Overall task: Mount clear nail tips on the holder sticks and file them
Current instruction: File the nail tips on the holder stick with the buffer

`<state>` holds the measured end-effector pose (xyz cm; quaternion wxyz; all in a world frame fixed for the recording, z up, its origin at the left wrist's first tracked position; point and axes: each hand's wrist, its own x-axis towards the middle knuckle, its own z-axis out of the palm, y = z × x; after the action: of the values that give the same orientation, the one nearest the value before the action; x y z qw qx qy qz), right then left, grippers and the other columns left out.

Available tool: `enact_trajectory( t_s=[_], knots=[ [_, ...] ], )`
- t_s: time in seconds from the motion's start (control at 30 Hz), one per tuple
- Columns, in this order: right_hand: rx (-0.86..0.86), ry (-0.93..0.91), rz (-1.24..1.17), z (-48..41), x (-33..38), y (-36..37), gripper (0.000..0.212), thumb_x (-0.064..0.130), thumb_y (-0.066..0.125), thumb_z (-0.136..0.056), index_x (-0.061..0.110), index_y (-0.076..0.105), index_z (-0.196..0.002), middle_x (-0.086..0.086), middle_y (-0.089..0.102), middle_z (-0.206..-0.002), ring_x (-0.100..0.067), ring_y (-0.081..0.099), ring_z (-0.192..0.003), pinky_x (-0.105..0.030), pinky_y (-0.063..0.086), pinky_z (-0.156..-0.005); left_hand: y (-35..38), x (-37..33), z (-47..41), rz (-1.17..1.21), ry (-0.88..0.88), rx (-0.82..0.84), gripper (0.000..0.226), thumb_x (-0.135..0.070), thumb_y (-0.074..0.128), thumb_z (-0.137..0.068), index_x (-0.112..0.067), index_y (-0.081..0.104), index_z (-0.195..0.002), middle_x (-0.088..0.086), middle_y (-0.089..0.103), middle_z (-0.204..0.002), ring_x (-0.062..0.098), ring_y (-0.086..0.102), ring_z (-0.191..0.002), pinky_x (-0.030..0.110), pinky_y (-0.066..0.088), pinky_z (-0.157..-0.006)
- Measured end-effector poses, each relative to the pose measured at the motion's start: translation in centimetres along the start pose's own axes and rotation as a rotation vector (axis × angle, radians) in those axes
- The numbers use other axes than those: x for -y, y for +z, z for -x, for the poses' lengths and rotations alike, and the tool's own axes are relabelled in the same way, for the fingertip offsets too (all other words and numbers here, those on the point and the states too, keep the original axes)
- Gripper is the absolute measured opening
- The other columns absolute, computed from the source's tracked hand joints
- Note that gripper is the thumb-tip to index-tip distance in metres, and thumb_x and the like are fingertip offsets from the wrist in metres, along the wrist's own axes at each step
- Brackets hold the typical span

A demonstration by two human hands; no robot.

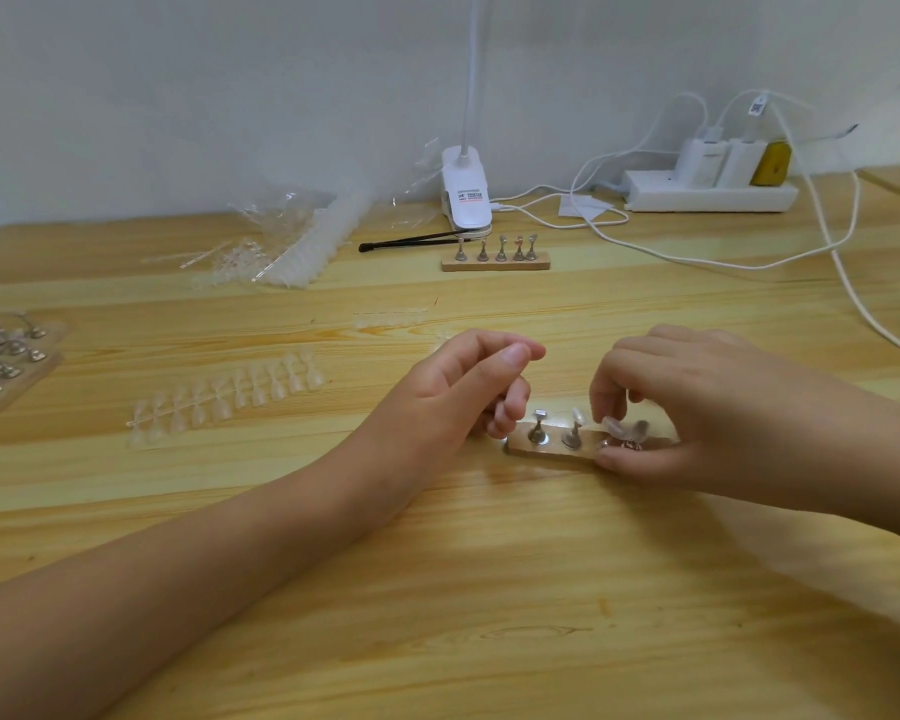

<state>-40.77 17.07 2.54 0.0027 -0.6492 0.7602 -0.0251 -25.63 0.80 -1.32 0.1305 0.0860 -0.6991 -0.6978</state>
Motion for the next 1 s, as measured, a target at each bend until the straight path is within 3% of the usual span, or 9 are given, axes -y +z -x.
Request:
enact_trajectory(
  t_s=[0.13,0.3,0.57,0.67,0.77,0.83,0.9,1.0],
  knots=[
    [0.037,0.007,0.034,0.0,0.3,-0.1,0.021,0.064,0.039,-0.076,0.043,0.034,-0.078,0.026,0.044,-0.091,-0.001,0.036,-0.094,-0.021,0.027,-0.084,0.0,0.2,0.1,-0.038,0.003,-0.032,0.031,-0.032,0.054,-0.088,-0.021,0.063,-0.116,-0.012,0.06,-0.078,0.004,0.056,-0.076,0.019,0.049,-0.075],
    [0.043,-0.002,0.041,-0.1,1.1,-0.2,0.015,0.056,0.037,-0.076,0.043,0.029,-0.077,0.028,0.037,-0.088,-0.002,0.031,-0.091,-0.02,0.025,-0.082,0.5,0.5,0.5,-0.328,0.041,-0.038,0.044,-0.017,0.06,-0.073,-0.037,0.055,-0.112,-0.013,0.059,-0.109,0.005,0.058,-0.1,0.024,0.052,-0.091],
    [-0.018,-0.023,0.004,-0.1,1.6,-0.4,0.011,0.047,0.041,-0.081,0.041,0.035,-0.088,0.022,0.039,-0.094,-0.002,0.031,-0.091,-0.021,0.03,-0.084,0.7,0.6,0.6,-0.501,0.064,-0.011,0.046,-0.006,0.069,-0.086,-0.036,0.051,-0.116,-0.013,0.059,-0.11,0.009,0.057,-0.104,0.026,0.051,-0.091],
    [-0.027,-0.025,-0.117,0.1,1.4,-0.9,0.012,0.045,0.051,-0.079,0.042,0.039,-0.082,0.024,0.044,-0.095,0.001,0.037,-0.095,-0.017,0.033,-0.082,0.8,0.4,0.7,-0.504,0.06,-0.016,0.044,-0.017,0.067,-0.083,-0.041,0.05,-0.116,-0.019,0.055,-0.112,0.005,0.055,-0.101,0.024,0.05,-0.092],
    [-0.141,0.026,-0.294,0.5,1.2,-1.5,0.011,0.041,0.06,-0.076,0.04,0.051,-0.083,0.024,0.055,-0.092,0.007,0.051,-0.094,-0.016,0.041,-0.075,0.8,0.2,1.1,-0.548,0.086,-0.072,0.04,-0.033,0.061,-0.078,-0.048,0.049,-0.113,-0.036,0.045,-0.107,-0.003,0.045,-0.091,0.012,0.043,-0.084],
    [-0.255,0.009,-0.388,0.5,1.3,-1.6,0.012,0.035,0.065,-0.076,0.037,0.056,-0.084,0.022,0.06,-0.089,0.0,0.057,-0.084,-0.019,0.045,-0.071,0.7,-0.1,1.2,-0.484,0.108,-0.116,0.036,-0.042,0.062,-0.078,-0.048,0.053,-0.112,-0.037,0.047,-0.102,-0.003,0.042,-0.085,0.011,0.041,-0.079],
    [-0.362,-0.042,-0.429,0.4,1.9,-1.6,0.017,0.029,0.074,-0.079,0.032,0.059,-0.084,0.019,0.06,-0.081,-0.003,0.056,-0.077,-0.012,0.043,-0.066,0.6,-0.4,1.3,-0.409,0.099,-0.108,0.037,-0.057,0.063,-0.074,-0.049,0.057,-0.109,-0.034,0.051,-0.098,-0.001,0.042,-0.084,0.012,0.04,-0.078],
    [-0.455,-0.096,-0.455,0.1,2.5,-0.9,0.014,0.015,0.075,-0.082,0.021,0.063,-0.088,0.015,0.06,-0.079,-0.007,0.057,-0.077,-0.008,0.041,-0.072,0.6,-0.7,1.2,-0.381,0.07,-0.04,0.037,-0.068,0.059,-0.066,-0.057,0.06,-0.102,-0.038,0.049,-0.085,-0.001,0.042,-0.08,0.008,0.039,-0.074]
  ],
)
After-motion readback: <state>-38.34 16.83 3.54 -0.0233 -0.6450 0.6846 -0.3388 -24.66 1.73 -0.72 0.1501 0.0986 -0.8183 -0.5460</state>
